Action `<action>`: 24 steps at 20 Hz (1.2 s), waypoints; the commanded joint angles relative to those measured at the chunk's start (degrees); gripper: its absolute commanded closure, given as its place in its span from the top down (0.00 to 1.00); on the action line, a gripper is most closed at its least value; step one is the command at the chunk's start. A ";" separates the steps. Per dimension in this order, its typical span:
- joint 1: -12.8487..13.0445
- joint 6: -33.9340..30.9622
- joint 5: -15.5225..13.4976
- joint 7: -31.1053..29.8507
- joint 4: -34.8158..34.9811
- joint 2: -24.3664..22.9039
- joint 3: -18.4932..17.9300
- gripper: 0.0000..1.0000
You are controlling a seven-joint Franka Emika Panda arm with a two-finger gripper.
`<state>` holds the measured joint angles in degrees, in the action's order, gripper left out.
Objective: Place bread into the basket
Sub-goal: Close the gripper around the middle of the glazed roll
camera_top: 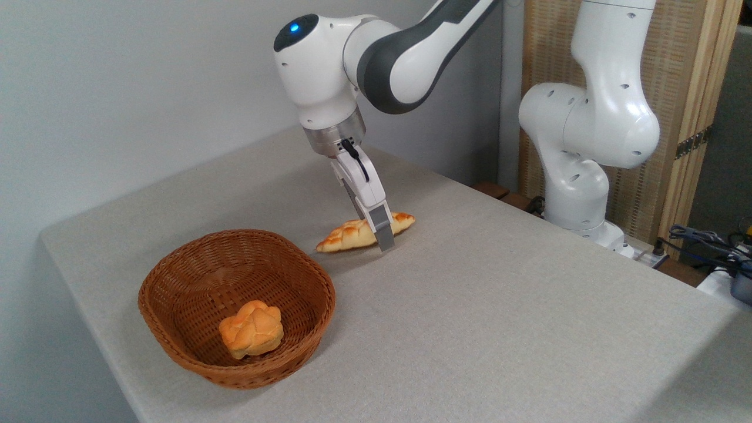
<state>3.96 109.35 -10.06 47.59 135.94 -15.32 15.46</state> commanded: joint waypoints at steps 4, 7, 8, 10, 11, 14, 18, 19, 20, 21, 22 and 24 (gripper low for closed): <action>-0.18 2.36 -2.07 2.95 0.82 0.91 0.45 0.19; -0.18 2.36 -2.07 3.04 0.82 0.91 0.45 0.19; -0.18 2.28 -2.07 3.04 0.82 0.91 0.45 0.18; -0.18 2.28 -2.07 3.04 0.82 1.00 0.45 0.16; -0.18 2.19 -2.07 3.04 0.82 1.00 0.45 0.15; -0.18 2.01 -1.98 3.04 0.82 1.00 0.45 0.16; -0.27 1.66 -1.90 3.04 0.73 1.09 0.45 0.16; -0.27 1.31 -1.90 3.13 0.64 1.09 0.45 0.15; -0.27 0.70 -1.90 3.04 0.21 1.00 0.45 0.12; -0.27 -0.96 -1.98 2.95 -0.84 0.82 0.36 0.12; -0.70 -3.85 -2.07 2.95 -2.86 0.91 0.36 0.10; -0.97 -9.65 -2.86 2.95 -8.04 1.09 -0.60 0.09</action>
<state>3.86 107.48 -11.27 49.32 134.66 -14.84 15.82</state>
